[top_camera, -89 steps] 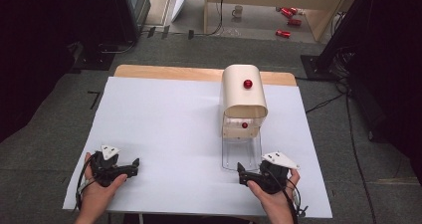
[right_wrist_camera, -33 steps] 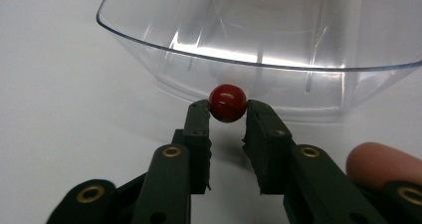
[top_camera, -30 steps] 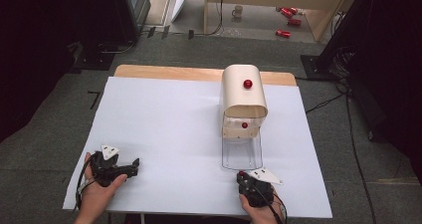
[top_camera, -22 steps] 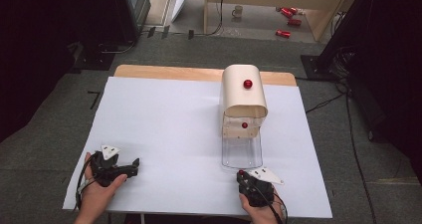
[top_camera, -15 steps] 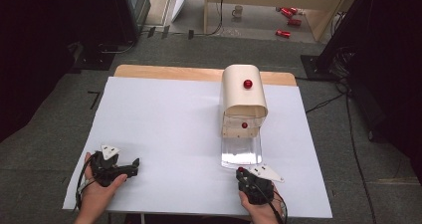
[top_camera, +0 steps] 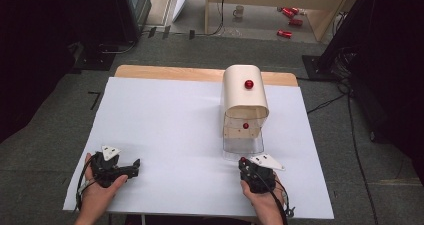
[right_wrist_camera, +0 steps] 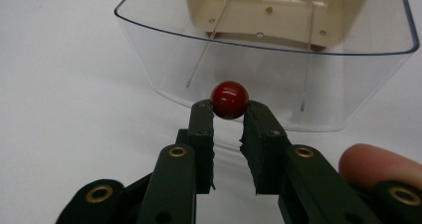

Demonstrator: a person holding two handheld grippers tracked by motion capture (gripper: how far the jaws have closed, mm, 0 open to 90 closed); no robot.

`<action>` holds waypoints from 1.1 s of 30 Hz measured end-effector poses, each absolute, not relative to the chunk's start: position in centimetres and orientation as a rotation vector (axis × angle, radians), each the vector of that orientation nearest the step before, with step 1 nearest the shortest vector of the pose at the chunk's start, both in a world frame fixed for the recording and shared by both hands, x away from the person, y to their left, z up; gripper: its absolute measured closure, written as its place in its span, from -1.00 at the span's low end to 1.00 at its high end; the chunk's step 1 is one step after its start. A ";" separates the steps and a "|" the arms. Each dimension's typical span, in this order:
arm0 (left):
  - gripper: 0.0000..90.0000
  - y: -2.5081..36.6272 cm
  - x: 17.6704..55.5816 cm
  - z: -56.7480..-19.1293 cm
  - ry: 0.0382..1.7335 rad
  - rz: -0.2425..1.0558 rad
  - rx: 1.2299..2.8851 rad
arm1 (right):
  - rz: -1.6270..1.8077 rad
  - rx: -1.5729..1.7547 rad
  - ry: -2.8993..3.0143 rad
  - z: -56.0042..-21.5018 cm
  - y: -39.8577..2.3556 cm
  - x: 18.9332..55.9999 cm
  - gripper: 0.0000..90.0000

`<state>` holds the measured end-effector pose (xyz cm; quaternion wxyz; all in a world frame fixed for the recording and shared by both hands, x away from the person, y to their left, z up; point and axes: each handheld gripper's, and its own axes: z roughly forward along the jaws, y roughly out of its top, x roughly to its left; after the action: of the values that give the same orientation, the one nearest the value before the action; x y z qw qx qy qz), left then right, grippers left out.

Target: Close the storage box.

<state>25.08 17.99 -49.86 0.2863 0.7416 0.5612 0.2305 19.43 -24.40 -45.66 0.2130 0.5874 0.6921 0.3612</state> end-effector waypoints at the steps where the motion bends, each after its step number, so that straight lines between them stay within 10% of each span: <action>1: -1.00 18.0 25.1 -49.9 1.500 0.616 1.983 | 1.000 1.631 1.921 -45.6 -24.4 19.6 0.69; 33: -1.00 18.0 25.1 -49.9 1.499 0.616 1.982 | 0.969 1.648 1.902 -46.1 -24.4 24.7 0.69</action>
<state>25.07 18.00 -49.86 0.2866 0.7417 0.5609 0.2306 24.74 -24.41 -46.13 0.2206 0.5959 0.6880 0.3506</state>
